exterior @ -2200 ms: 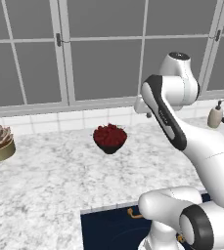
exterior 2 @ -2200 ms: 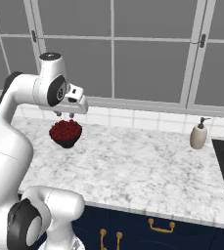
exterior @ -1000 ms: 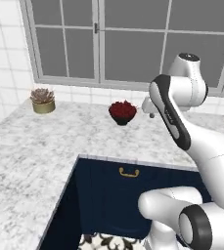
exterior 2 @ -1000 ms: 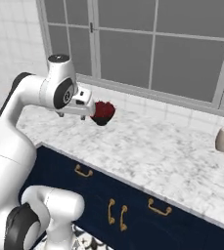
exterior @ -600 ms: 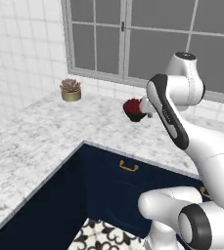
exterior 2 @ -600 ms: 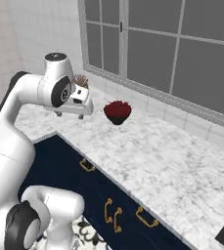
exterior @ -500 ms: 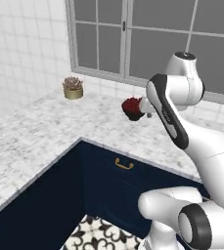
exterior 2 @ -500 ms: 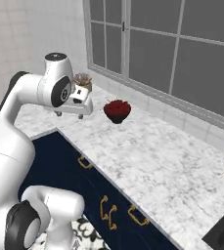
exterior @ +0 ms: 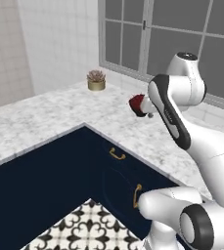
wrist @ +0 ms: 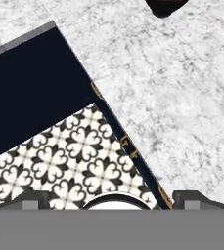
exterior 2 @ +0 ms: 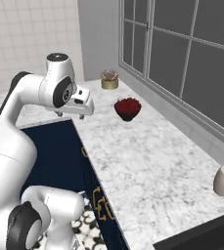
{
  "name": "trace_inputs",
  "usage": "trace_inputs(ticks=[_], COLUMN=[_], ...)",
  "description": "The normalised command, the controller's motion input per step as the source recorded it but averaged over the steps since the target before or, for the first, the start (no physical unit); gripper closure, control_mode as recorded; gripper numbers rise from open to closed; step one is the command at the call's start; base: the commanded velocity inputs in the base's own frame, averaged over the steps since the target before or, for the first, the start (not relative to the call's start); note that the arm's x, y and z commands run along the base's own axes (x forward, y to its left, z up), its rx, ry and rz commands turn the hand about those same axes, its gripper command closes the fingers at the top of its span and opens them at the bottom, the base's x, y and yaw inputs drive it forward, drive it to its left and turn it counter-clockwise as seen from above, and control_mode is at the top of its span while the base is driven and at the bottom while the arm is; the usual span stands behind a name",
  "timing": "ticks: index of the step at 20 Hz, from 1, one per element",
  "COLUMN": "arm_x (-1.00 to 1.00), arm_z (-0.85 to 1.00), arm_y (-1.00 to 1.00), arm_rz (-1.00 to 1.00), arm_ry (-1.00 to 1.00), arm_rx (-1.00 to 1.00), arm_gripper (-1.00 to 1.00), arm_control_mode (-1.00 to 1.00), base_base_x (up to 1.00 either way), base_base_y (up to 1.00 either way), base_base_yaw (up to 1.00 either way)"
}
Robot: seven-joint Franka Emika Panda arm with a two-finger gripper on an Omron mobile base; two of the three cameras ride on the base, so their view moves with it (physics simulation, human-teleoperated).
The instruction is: Take a straw from the drawer in front and place it inside the glass cup on the dining counter.
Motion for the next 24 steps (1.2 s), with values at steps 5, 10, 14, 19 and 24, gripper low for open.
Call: trace_inputs(ticks=[5,10,14,19,24], arm_x=[-0.01,-0.14,0.08,0.40,0.48], arm_z=[-0.01,-0.17,-0.34,-0.40,-0.58], arm_y=[-0.12,0.50,0.96,0.75,0.46], arm_rz=[0.17,0.26,0.02,0.00,0.00], arm_ry=[0.00,-0.12,-0.01,0.00,0.00], arm_rx=[0.00,-0.12,-0.28,-0.32,-0.35], arm_gripper=[-1.00,-1.00,-1.00,-1.00,-1.00], arm_control_mode=[-1.00,-1.00,-1.00,-1.00,-1.00], base_base_x=[0.00,0.00,0.00,0.00,0.00], base_base_y=[-0.49,0.00,0.00,0.00,0.00], base_base_yaw=[0.29,0.00,0.00,0.00,0.00])
